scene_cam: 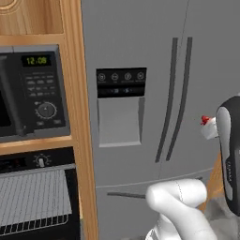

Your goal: Take the fish from the oven and place it on the plate on the counter.

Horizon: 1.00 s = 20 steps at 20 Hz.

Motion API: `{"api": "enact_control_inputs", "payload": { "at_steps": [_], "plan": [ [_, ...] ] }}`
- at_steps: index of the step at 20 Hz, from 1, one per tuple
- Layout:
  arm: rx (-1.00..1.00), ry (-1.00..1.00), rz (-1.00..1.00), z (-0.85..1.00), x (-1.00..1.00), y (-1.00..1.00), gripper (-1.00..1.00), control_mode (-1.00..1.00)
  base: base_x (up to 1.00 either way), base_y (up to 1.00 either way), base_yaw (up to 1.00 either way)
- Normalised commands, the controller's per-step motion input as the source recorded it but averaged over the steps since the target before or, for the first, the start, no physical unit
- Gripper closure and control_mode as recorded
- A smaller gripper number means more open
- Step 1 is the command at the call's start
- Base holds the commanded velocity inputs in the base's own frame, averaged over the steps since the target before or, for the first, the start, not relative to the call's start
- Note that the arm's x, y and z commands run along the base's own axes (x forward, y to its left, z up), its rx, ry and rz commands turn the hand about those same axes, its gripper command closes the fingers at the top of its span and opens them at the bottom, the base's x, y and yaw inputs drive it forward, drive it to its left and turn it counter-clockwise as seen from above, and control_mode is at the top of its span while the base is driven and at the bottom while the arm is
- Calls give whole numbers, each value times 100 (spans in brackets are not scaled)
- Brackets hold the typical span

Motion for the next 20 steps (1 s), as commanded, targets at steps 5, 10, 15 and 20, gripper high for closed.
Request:
{"api": "enact_control_inputs", "payload": {
  "at_steps": [5, 10, 15, 20],
  "plan": [
    [0, 0, 0, 0, 0, 0, 100, 100, -2, -100, -5],
    [0, 0, 0, 0, 0, 0, 100, 100, 1, -100, -2],
    [0, 0, 0, 0, 0, 0, 100, 100, 25, -100, 0],
    [0, 0, 0, 0, 0, 0, 100, 100, 36, -100, 0]
  ]
}}
